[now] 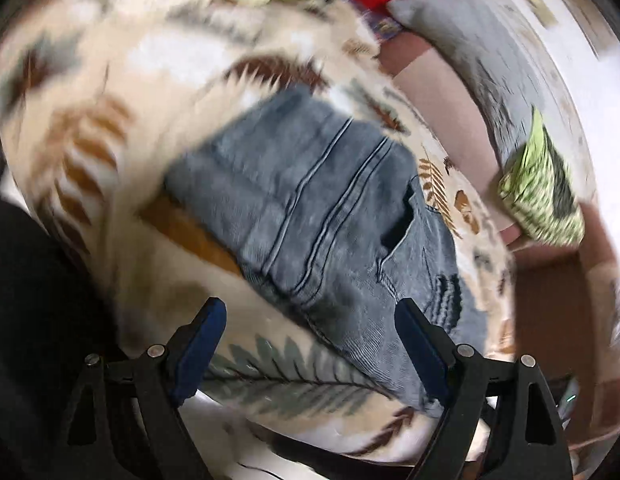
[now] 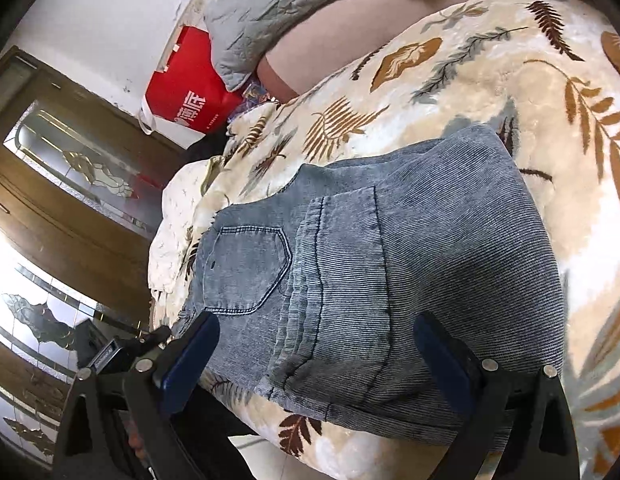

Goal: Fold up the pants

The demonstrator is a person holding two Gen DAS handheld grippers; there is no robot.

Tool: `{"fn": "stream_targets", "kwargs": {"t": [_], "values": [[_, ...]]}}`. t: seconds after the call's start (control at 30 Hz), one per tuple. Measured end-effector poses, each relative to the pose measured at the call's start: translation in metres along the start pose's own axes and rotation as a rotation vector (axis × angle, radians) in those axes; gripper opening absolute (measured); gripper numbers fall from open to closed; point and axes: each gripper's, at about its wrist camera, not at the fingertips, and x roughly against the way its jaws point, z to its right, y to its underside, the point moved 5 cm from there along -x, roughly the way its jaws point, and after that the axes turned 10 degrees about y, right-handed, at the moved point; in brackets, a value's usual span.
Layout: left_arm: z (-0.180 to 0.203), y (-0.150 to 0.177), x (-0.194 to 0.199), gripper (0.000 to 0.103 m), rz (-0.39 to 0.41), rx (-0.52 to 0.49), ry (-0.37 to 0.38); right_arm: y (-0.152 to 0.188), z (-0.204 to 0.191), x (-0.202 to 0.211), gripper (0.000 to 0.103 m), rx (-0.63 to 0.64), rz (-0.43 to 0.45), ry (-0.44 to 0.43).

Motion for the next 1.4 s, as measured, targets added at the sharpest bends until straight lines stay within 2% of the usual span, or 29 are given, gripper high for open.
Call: {"fn": "stream_targets", "kwargs": {"t": [0.23,0.37,0.4,0.43,0.5,0.53,0.67,0.77,0.8,0.83,0.87,0.9,0.93,0.97,1.0,1.03,1.1,1.17,1.27,1.4], "values": [[-0.016,-0.016,-0.014,0.087,0.042,0.125,0.07,0.002,-0.006,-0.006,0.099,0.028,-0.008,0.014],[-0.019,-0.025,-0.011,0.085,0.079,0.15,0.096,0.003,-0.004,-0.009,0.099,0.018,-0.012,0.038],[-0.018,-0.029,-0.011,0.078,0.094,0.144,0.103,0.001,-0.007,-0.009,0.099,0.019,-0.01,0.037],[-0.017,-0.033,-0.013,0.057,0.091,0.13,0.084,-0.001,-0.012,-0.007,0.099,0.023,-0.006,0.032],[-0.019,-0.04,-0.015,0.029,0.085,0.115,0.036,-0.004,-0.027,-0.006,0.099,0.052,-0.009,0.028],[-0.02,-0.043,-0.015,0.027,0.087,0.114,0.048,-0.004,-0.033,-0.007,0.099,0.063,-0.02,0.028],[-0.019,-0.043,-0.011,0.022,0.101,0.08,0.045,-0.013,-0.073,-0.027,0.099,0.078,-0.088,-0.035],[-0.014,-0.045,-0.006,0.021,0.116,0.045,0.048,-0.022,-0.107,-0.065,0.099,0.038,-0.186,-0.104],[-0.01,-0.045,-0.004,0.021,0.123,0.023,0.045,-0.023,-0.111,-0.079,0.099,0.031,-0.213,-0.104],[-0.007,-0.045,-0.002,0.021,0.13,0.002,0.038,-0.02,-0.112,-0.105,0.1,0.012,-0.282,-0.071],[-0.004,-0.046,-0.001,0.02,0.133,-0.01,0.039,-0.012,-0.107,-0.134,0.102,-0.029,-0.387,-0.033],[0.0,-0.047,-0.001,0.02,0.137,-0.025,0.038,-0.01,-0.102,-0.149,0.103,-0.056,-0.422,-0.008],[0.005,-0.048,0.002,0.02,0.151,-0.051,0.029,-0.015,-0.104,-0.146,0.103,-0.07,-0.392,0.007],[0.01,-0.048,0.006,0.02,0.163,-0.075,0.028,-0.018,-0.109,-0.14,0.103,-0.07,-0.402,0.003],[0.018,-0.048,0.008,0.02,0.174,-0.106,0.022,-0.022,-0.117,-0.127,0.102,-0.05,-0.4,-0.057],[0.029,-0.047,0.01,0.02,0.187,-0.152,0.008,-0.025,-0.12,-0.111,0.102,-0.037,-0.367,-0.108],[0.051,-0.045,0.013,0.019,0.215,-0.241,-0.008,-0.027,-0.104,-0.073,0.102,-0.036,-0.284,-0.09],[0.081,-0.038,0.017,0.018,0.244,-0.357,-0.02,-0.022,-0.074,-0.043,0.102,-0.074,-0.226,-0.065],[0.124,-0.023,0.018,0.017,0.27,-0.514,-0.041,-0.007,-0.006,0.001,0.102,-0.183,-0.135,-0.001],[0.189,0.016,0.01,0.016,0.272,-0.741,-0.038,0.006,0.063,0.053,0.102,-0.345,0.009,-0.023]]}}
